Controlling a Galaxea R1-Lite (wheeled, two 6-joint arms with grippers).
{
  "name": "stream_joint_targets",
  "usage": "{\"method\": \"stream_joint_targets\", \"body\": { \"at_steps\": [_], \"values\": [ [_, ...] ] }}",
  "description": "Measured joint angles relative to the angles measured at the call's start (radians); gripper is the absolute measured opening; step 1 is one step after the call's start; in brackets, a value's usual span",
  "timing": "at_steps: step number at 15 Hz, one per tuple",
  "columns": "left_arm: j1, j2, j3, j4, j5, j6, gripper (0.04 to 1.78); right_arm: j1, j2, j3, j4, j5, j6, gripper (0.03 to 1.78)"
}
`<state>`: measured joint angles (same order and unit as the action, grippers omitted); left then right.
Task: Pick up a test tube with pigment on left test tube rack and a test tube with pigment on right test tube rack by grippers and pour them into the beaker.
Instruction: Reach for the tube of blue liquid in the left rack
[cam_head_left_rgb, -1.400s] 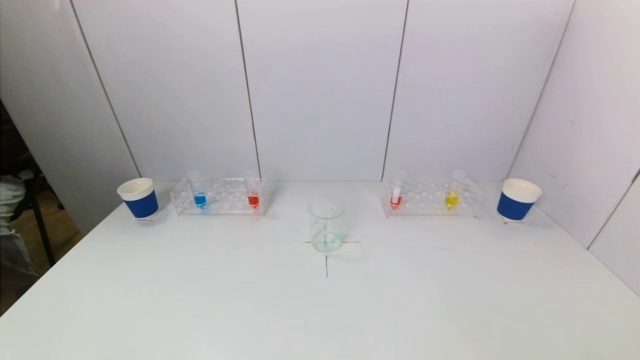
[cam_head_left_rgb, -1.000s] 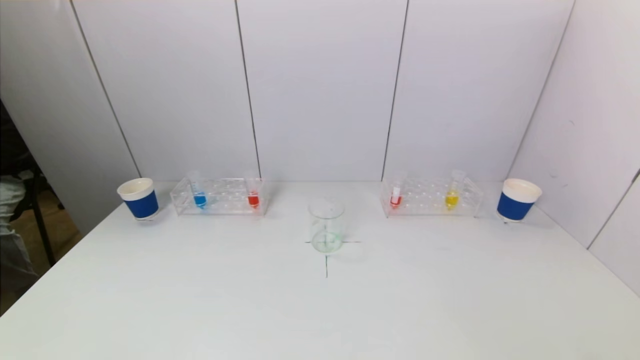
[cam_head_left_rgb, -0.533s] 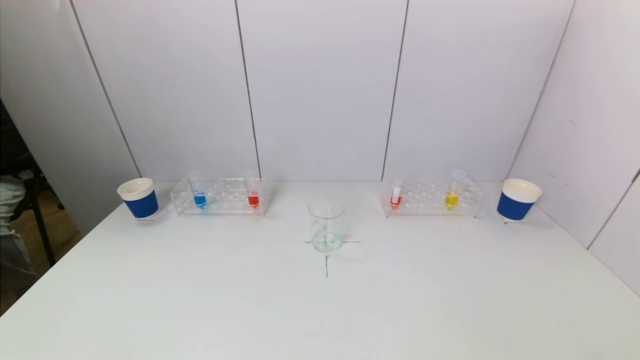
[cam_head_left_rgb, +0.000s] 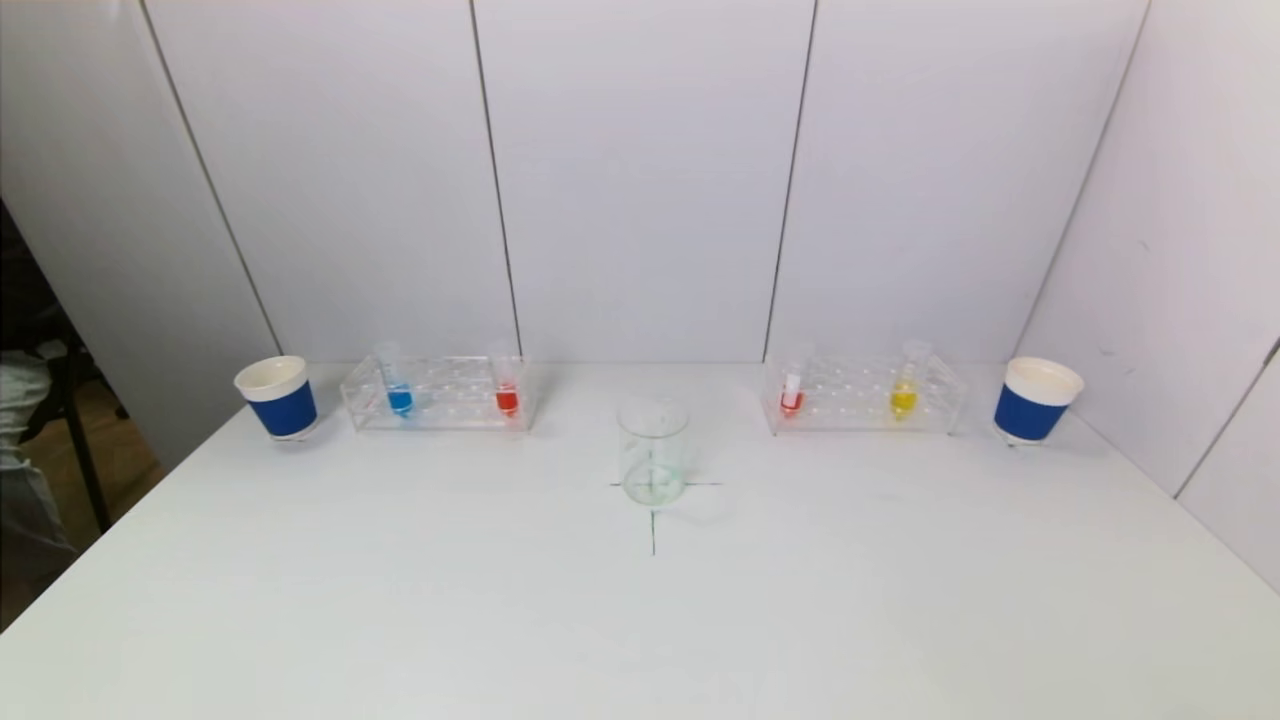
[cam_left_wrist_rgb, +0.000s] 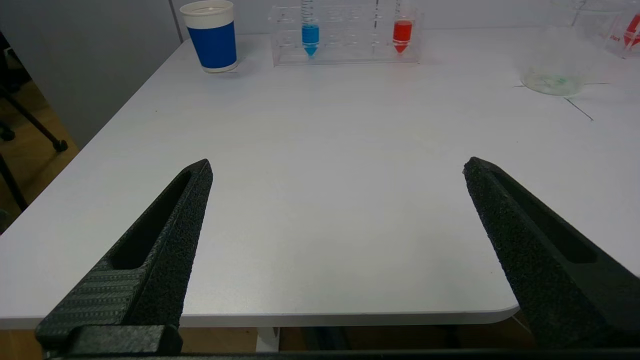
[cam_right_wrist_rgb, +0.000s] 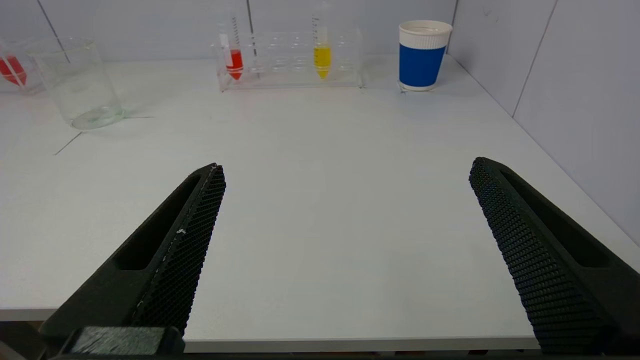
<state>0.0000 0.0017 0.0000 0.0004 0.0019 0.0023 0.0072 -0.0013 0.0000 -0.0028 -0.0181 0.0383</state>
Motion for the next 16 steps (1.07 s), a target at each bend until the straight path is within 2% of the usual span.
{"method": "stream_joint_targets", "body": {
  "at_steps": [4,7,10,13,16],
  "values": [
    [0.001,0.0,-0.012,0.01,-0.002,0.037,1.76,0.0,0.0,0.0,0.0,0.0,0.0,1.77],
    [0.001,0.021,-0.122,0.06,-0.006,0.044,1.76,0.0,0.0,0.0,0.0,0.0,0.0,1.77],
    [0.0,0.133,-0.257,0.089,-0.013,0.048,1.76,0.0,0.0,0.0,0.0,0.0,0.0,1.77],
    [0.0,0.32,-0.367,0.031,-0.021,0.058,1.76,0.0,0.0,0.0,0.0,0.0,0.0,1.77],
    [0.0,0.553,-0.43,-0.132,-0.023,0.062,1.76,0.0,0.0,0.0,0.0,0.0,0.0,1.77]
  ]
}}
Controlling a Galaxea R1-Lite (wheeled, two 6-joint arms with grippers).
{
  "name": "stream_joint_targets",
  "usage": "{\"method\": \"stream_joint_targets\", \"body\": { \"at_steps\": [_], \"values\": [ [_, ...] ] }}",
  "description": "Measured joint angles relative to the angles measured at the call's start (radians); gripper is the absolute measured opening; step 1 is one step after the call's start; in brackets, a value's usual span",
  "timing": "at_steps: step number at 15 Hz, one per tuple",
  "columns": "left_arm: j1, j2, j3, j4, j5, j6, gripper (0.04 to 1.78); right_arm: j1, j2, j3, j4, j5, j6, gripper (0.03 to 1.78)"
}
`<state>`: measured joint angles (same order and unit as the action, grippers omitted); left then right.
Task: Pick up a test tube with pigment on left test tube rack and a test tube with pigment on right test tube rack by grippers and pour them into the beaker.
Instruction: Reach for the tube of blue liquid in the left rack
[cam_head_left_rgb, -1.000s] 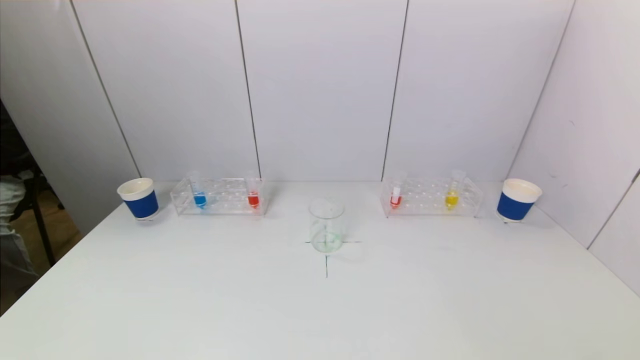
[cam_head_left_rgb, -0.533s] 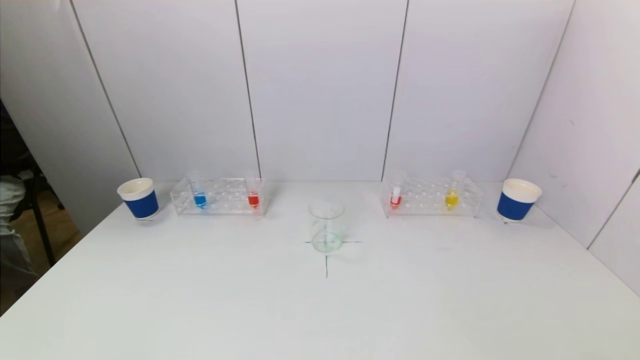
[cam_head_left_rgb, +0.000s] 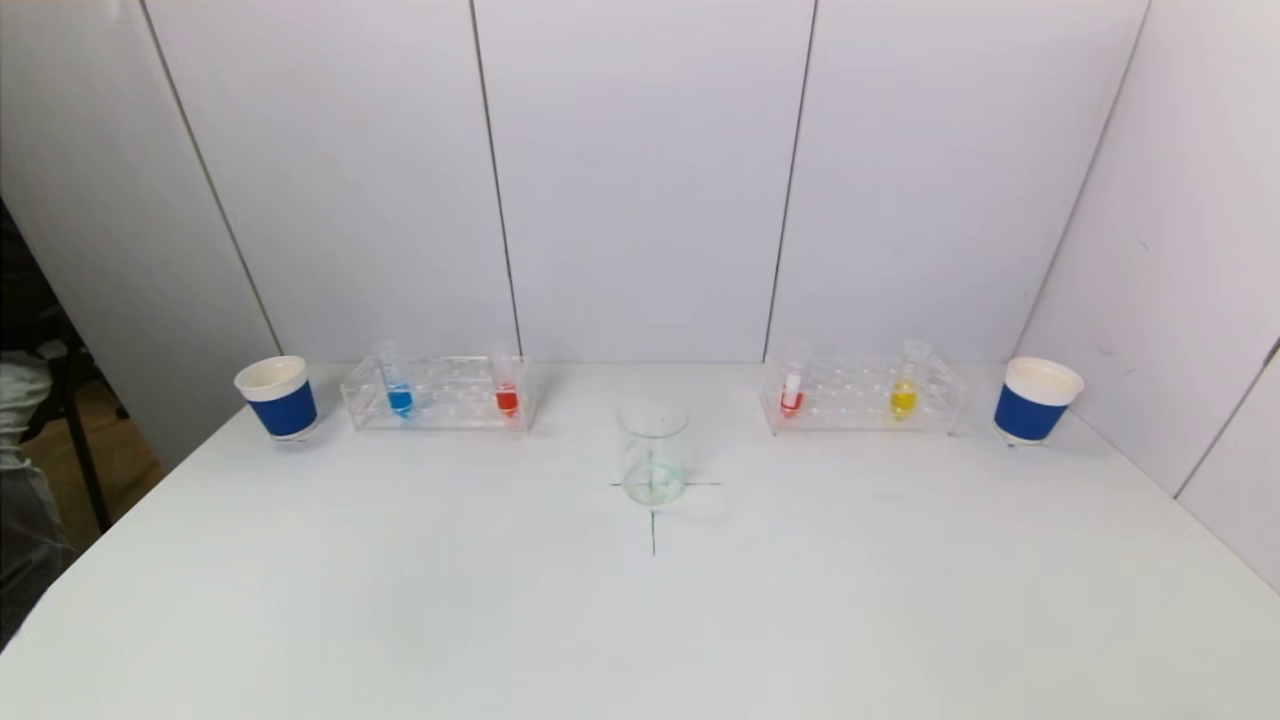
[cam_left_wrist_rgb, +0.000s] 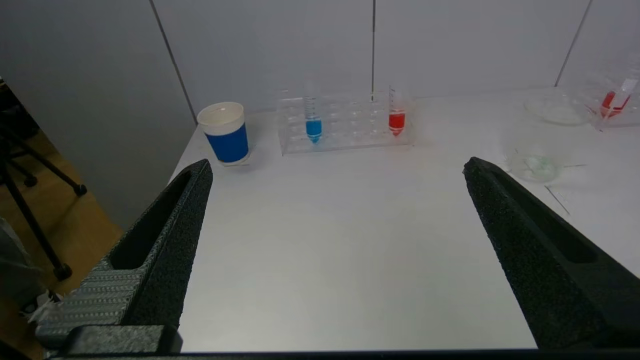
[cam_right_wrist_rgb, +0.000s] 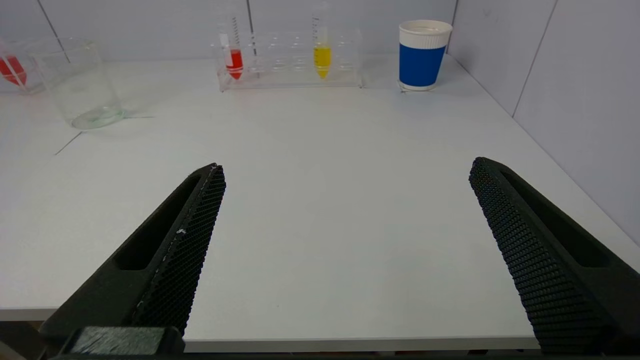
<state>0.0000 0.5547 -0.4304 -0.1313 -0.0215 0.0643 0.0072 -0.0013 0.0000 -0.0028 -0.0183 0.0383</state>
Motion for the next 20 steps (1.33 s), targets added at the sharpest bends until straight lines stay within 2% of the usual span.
{"method": "stream_joint_targets", "body": {
  "at_steps": [5,9,17,20],
  "values": [
    [0.0,0.381,-0.017,-0.375,0.0,-0.012,1.76,0.0,0.0,0.0,0.0,0.0,0.0,1.77],
    [0.0,0.623,0.017,-0.619,-0.003,-0.015,1.76,0.0,0.0,0.0,0.0,0.0,0.0,1.77],
    [0.015,1.223,0.055,-1.257,-0.039,-0.013,1.76,0.0,0.0,0.0,0.0,0.0,0.0,1.77],
    [0.032,1.409,0.003,-1.378,-0.059,-0.013,1.76,0.0,0.0,0.0,0.0,0.0,0.0,1.77]
  ]
}}
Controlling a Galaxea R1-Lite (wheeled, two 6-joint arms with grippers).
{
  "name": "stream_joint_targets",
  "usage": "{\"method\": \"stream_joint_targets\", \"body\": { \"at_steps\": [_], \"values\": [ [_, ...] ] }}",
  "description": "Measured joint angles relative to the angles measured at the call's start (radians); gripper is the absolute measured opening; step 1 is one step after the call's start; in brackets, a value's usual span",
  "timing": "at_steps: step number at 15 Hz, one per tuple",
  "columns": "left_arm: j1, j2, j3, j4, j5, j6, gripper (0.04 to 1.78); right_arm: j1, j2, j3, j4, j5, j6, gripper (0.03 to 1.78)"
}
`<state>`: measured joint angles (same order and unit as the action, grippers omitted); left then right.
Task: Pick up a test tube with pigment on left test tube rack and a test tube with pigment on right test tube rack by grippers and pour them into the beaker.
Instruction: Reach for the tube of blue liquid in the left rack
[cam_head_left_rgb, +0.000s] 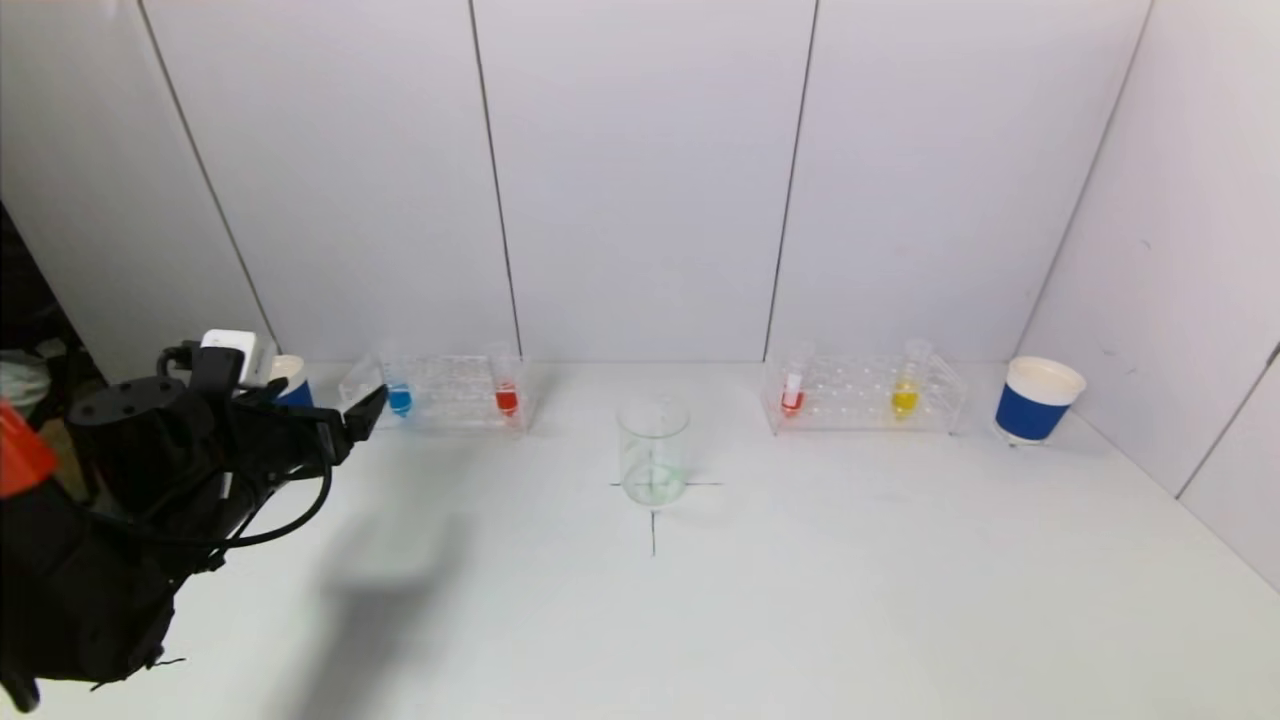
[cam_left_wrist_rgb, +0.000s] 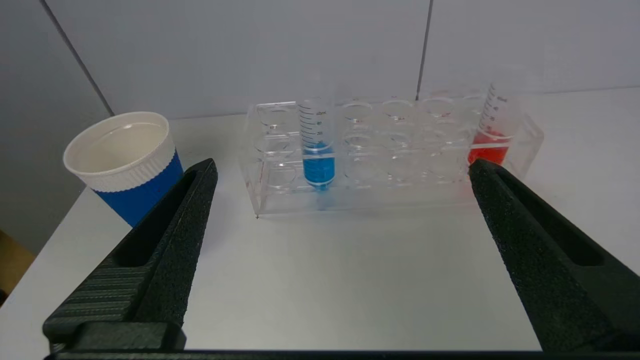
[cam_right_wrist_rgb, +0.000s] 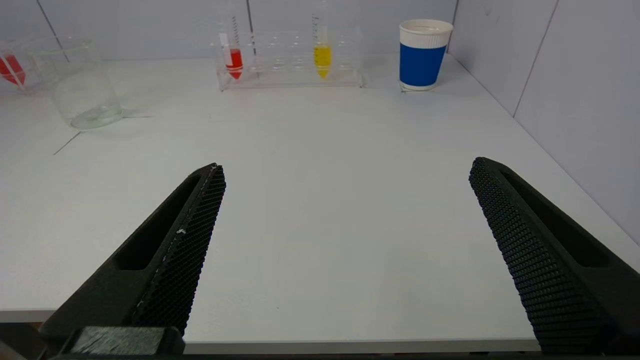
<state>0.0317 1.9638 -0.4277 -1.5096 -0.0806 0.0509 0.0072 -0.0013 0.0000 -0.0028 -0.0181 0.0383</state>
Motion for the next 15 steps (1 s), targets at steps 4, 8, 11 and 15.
{"method": "stream_joint_targets", "body": {
  "at_steps": [4,8,11,15],
  "values": [
    [0.027,0.13,-0.092,-0.011,-0.031,0.001,1.76,0.0,0.0,0.0,0.0,0.0,0.0,1.77],
    [0.031,0.206,-0.147,-0.012,-0.035,0.004,1.76,0.0,0.0,0.0,0.0,0.0,0.0,1.77],
    [0.031,0.236,-0.183,-0.011,-0.039,0.005,1.76,0.0,0.0,0.0,0.0,0.0,0.0,1.77],
    [0.03,0.255,-0.22,-0.012,-0.046,0.012,1.76,0.0,0.0,0.0,0.0,0.0,0.0,1.77]
  ]
}}
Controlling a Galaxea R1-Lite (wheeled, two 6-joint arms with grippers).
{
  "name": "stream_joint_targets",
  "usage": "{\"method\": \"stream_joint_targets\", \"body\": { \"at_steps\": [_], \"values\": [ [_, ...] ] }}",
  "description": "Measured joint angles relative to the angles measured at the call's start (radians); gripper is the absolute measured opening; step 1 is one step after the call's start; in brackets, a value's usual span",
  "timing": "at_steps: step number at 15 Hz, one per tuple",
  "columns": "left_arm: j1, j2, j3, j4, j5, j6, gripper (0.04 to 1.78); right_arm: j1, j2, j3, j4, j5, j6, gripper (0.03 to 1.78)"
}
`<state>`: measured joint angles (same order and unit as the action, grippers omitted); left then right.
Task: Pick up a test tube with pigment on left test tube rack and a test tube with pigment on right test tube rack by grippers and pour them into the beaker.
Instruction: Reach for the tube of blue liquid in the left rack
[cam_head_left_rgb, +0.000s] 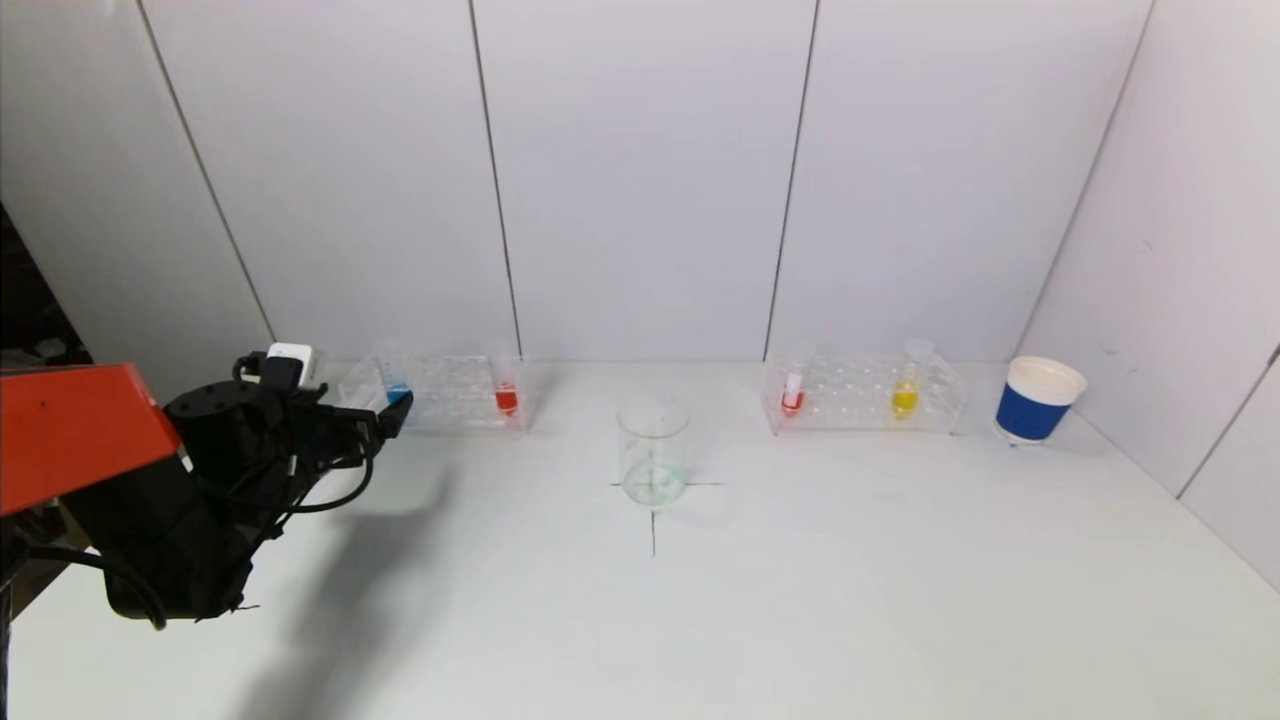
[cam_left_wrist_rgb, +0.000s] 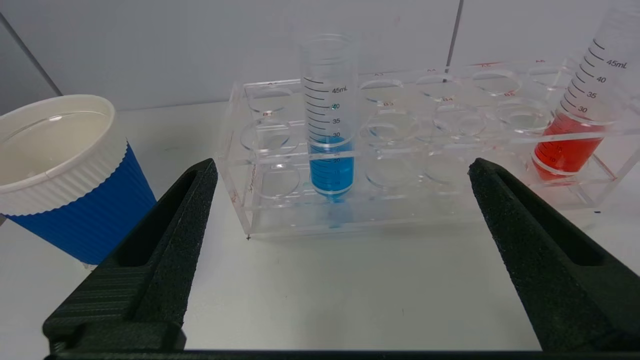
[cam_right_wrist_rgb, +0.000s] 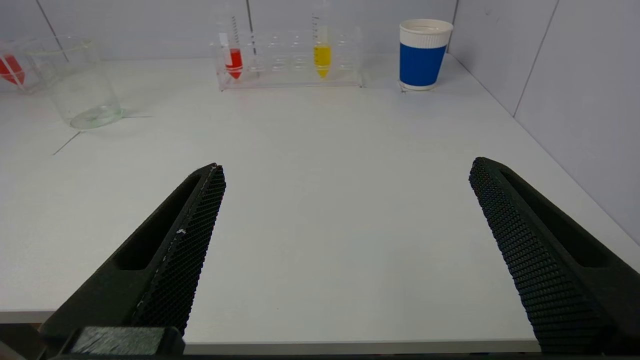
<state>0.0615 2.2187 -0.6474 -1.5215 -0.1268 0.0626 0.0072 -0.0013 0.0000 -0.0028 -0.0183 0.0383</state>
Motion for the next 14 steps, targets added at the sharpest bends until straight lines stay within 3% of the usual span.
{"method": "stream_joint_targets", "body": {
  "at_steps": [14],
  "values": [
    [-0.005,0.124,-0.197,0.0,0.006,0.005,1.76,0.0,0.0,0.0,0.0,0.0,0.0,1.77]
  ]
}}
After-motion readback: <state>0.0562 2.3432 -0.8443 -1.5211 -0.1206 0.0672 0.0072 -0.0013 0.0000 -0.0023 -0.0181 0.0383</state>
